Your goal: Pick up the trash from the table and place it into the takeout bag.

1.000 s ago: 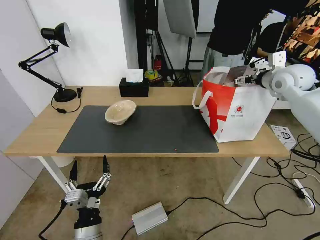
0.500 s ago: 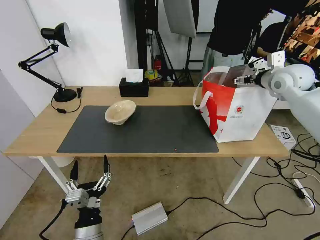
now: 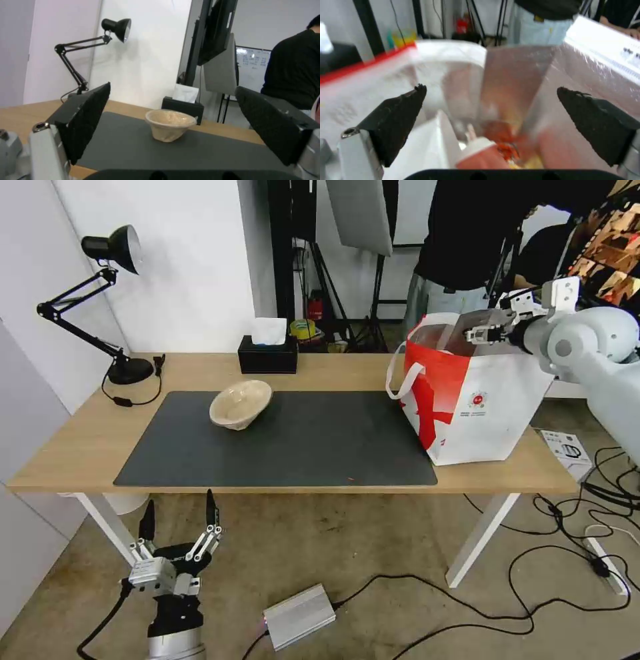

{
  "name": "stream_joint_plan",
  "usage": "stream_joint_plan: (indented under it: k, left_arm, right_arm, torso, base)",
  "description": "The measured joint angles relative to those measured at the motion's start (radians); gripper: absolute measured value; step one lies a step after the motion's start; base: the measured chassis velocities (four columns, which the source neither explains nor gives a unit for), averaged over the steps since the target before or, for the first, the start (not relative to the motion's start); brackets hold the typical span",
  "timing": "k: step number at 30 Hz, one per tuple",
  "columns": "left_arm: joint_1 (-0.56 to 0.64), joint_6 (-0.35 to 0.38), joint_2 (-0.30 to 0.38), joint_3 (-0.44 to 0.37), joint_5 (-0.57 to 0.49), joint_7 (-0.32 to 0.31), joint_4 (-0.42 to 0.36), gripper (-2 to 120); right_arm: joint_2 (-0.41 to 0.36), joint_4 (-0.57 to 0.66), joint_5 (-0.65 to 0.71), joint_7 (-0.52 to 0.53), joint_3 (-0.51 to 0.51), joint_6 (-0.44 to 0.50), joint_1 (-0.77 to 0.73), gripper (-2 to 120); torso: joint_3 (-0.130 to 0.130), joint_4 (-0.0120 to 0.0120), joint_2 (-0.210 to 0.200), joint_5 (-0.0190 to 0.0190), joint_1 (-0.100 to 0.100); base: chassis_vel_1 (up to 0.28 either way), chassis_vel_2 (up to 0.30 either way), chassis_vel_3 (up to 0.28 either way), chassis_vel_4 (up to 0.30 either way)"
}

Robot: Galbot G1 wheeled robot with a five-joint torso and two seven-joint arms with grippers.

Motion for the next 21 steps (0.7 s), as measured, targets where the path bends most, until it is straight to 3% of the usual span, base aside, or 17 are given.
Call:
stream_joint_plan:
  k: [1, 4, 6, 9, 21]
  left_arm:
    - [0.0, 0.0, 0.0, 0.0, 0.0, 0.0, 0.0, 100]
    - [0.004, 0.0, 0.0, 0.0, 0.002, 0.0, -0.003, 100]
    - [0.005, 0.0, 0.0, 0.0, 0.003, 0.0, -0.003, 100]
    - [0.007, 0.0, 0.0, 0.001, 0.005, 0.0, -0.008, 100]
    - [0.012, 0.0, 0.0, -0.002, 0.006, -0.001, -0.018, 100]
  right_arm:
    - [0.0, 0.0, 0.0, 0.0, 0.0, 0.0, 0.0, 100]
    - [-0.006, 0.06, 0.011, 0.02, 0.038, 0.129, -0.061, 100]
    - [-0.008, 0.066, 0.011, 0.021, 0.04, 0.147, -0.067, 100]
    - [-0.013, 0.135, 0.01, 0.039, 0.066, 0.307, -0.12, 100]
    - [-0.018, 0.327, -0.043, 0.115, 0.174, 0.561, -0.318, 100]
  torso:
    - [0.0, 0.0, 0.0, 0.0, 0.0]
    - [0.0, 0.0, 0.0, 0.0, 0.0]
    - [0.0, 0.0, 0.0, 0.0001, 0.0]
    - [0.0, -0.0001, 0.0, 0.0, 0.0]
    - [0.0, 0.0, 0.0, -0.0001, 0.0]
  base:
    - [0.0, 0.0, 0.0, 0.0]
    - [0.0, 0.0, 0.0, 0.0]
    - [0.0, 0.0, 0.0, 0.0]
    - [0.0, 0.0, 0.0, 0.0]
    - [0.0, 0.0, 0.0, 0.0]
